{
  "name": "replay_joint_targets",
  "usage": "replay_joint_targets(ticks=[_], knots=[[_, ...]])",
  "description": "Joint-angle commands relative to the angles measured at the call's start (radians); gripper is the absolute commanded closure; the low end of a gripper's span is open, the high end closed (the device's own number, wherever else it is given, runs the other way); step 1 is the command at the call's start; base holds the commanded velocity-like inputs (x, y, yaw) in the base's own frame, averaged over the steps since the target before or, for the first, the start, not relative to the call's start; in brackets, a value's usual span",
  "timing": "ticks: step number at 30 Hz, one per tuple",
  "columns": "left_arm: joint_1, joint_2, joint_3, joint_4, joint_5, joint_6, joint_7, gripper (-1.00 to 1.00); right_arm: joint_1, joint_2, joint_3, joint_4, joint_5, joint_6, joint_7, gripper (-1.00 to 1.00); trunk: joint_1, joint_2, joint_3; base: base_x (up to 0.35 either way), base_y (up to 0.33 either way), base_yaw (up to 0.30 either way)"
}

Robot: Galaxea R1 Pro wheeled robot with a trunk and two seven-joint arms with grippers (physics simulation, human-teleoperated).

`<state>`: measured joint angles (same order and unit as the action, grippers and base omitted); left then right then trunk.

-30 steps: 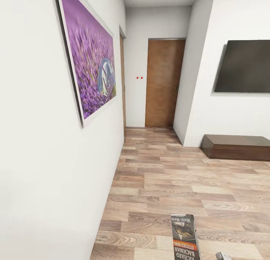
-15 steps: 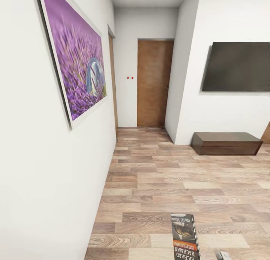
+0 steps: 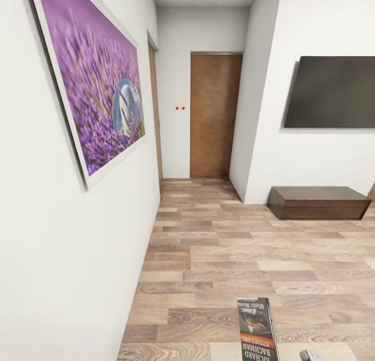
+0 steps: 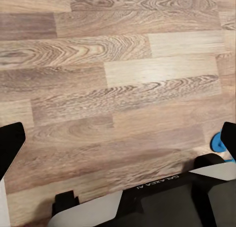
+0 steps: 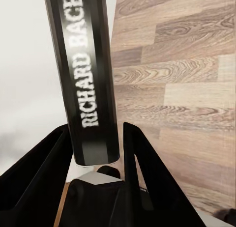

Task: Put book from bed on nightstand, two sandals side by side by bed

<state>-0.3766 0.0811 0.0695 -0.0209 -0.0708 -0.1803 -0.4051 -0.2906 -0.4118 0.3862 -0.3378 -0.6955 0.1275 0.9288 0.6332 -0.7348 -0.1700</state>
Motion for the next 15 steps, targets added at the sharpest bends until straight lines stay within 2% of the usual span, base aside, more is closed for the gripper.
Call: replay_joint_targets(ticks=[1, 15], knots=[[-0.001, 0.0, 0.007, 0.001, -0.007, -0.004, -0.003, -1.0, -0.001, -0.001, 0.003, -0.001, -0.012, 0.011, 0.002, 1.0, 0.001, -0.001, -0.002, 0.332, 0.0, 0.0], [-0.001, 0.0, 0.007, 0.001, -0.007, -0.004, -0.003, -1.0, -0.001, -0.001, 0.003, -0.001, -0.012, 0.011, 0.002, 1.0, 0.001, -0.001, -0.002, 0.32, 0.0, -0.021]])
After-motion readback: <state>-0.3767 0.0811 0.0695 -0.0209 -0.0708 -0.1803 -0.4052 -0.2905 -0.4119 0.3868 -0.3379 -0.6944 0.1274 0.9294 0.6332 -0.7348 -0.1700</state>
